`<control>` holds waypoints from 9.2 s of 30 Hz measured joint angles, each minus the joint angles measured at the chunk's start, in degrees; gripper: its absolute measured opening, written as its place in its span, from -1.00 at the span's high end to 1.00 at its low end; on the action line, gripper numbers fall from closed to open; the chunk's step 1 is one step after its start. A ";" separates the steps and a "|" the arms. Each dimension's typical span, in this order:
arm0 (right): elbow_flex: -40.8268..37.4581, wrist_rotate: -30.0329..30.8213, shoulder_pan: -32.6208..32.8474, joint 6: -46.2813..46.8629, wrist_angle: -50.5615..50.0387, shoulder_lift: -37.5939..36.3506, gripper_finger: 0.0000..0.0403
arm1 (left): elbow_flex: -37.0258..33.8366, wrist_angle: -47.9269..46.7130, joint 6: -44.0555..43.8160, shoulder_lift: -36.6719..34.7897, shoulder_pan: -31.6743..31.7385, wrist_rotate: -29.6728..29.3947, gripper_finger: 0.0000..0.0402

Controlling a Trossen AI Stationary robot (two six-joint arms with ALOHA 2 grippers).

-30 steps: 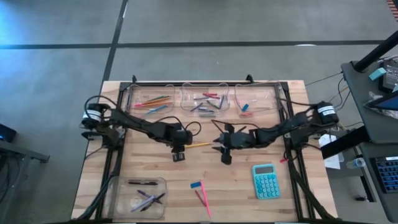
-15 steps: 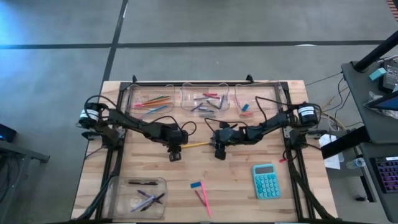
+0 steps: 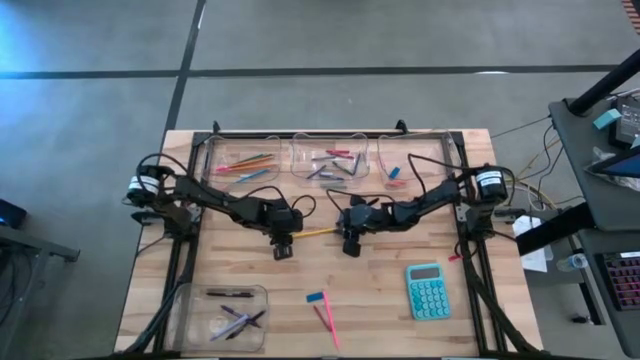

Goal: Sort crayons/erasers/pens/pencils in bins
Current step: Put the yellow colored pencil into the top left transparent bin, then put the blue eraser into the top right transparent bin

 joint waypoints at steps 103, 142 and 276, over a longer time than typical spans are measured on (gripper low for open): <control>4.40 2.35 7.67 9.01 -11.99 -22.07 -0.14 | 7.77 -5.76 1.57 -10.45 -0.57 -12.23 0.97; 2.62 5.68 15.03 13.06 -10.39 -27.89 -0.17 | 10.41 -35.24 11.00 -25.66 30.14 -18.95 0.18; 7.12 12.38 23.45 5.36 -16.82 -27.98 -0.16 | 15.05 0.52 -7.39 7.85 -21.09 -9.95 0.96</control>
